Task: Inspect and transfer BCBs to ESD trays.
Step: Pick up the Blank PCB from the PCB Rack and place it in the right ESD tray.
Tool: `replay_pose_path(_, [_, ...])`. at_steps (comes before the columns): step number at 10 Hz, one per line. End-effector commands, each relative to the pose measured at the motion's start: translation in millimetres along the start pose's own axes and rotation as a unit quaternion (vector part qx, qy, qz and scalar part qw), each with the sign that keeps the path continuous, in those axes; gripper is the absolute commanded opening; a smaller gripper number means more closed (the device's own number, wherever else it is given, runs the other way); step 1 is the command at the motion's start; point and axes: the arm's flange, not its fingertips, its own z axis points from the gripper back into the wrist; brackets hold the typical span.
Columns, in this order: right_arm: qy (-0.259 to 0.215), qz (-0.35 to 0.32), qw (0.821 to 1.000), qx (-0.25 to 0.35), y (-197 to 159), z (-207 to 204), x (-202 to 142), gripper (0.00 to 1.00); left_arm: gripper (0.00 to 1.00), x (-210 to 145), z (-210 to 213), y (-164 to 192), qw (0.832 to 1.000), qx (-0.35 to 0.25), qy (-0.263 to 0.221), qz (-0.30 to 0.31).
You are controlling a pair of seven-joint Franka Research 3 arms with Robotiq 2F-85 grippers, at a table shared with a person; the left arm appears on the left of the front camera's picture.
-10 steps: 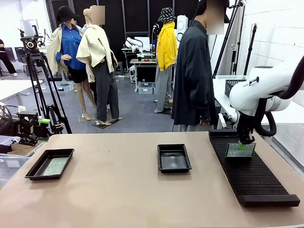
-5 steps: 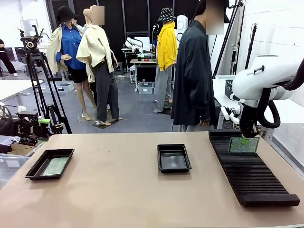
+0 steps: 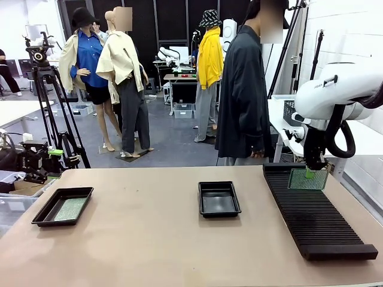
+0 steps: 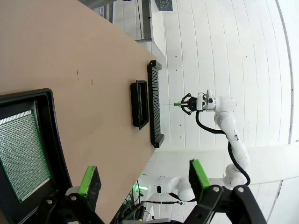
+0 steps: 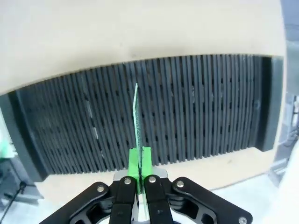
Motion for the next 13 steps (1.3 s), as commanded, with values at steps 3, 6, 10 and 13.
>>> replay_pose_path(3, [-0.06, -0.308, 0.949, 0.021, 26, 3, 28, 0.0, 1.0, -1, 0, -4, 1.0, 0.009, 0.0, 0.001])
replay_pose_path(6, [-0.069, -0.453, 0.888, 0.049, 36, 3, 51, 0.0, 1.0, -1, 0, -4, 1.0, 0.009, 0.0, 0.001])
replay_pose_path(10, [-0.118, -0.609, 0.773, 0.134, 25, 13, 75, 0.0, 1.0, -1, 0, -4, 1.0, 0.009, 0.0, 0.001])
replay_pose_path(13, [-0.155, -0.675, 0.705, 0.149, 24, 13, 87, 0.0, 1.0, -1, 0, -4, 1.0, 0.009, 0.0, 0.001])
